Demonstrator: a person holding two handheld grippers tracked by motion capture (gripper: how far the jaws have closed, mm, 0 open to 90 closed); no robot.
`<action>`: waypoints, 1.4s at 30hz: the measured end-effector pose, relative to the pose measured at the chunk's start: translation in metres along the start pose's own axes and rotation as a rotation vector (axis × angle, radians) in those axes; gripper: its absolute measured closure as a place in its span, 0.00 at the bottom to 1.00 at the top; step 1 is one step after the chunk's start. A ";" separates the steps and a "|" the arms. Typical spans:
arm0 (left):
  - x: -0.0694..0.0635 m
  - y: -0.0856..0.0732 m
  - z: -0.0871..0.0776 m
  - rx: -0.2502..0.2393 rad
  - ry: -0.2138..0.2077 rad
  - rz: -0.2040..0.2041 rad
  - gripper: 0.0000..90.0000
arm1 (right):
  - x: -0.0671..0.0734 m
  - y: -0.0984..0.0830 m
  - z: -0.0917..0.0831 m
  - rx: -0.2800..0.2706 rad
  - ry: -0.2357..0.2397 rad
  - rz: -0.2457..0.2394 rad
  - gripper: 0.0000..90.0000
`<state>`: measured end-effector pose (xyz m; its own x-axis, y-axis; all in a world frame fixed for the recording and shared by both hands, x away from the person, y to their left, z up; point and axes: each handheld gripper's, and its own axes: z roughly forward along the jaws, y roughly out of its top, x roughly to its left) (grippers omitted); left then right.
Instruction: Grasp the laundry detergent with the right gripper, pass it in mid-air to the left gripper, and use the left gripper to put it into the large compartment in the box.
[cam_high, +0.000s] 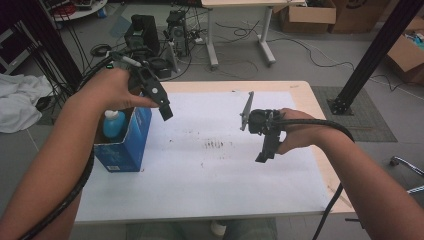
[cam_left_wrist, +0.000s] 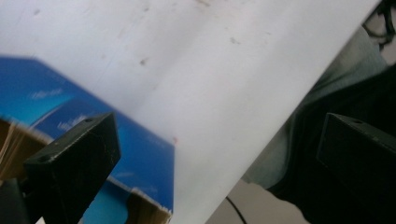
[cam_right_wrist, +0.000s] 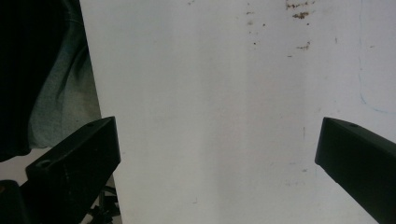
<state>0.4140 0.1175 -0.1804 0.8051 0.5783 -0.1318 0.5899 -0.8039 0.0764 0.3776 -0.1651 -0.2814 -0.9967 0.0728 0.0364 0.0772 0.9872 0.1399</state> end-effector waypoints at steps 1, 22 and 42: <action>-0.004 0.002 0.002 0.007 -0.004 0.034 0.00 | 0.001 0.000 0.000 -0.002 0.003 0.006 0.00; -0.065 0.012 0.045 0.164 -0.036 0.462 0.00 | 0.005 0.012 -0.002 0.044 0.006 -0.013 0.00; -0.060 0.014 0.043 0.157 -0.043 0.474 0.00 | -0.001 0.010 -0.002 0.047 0.006 -0.003 0.00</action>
<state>0.3717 0.0654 -0.2137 0.9773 0.1403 -0.1590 0.1403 -0.9900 -0.0112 0.3792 -0.1560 -0.2780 -0.9967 0.0691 0.0422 0.0728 0.9930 0.0932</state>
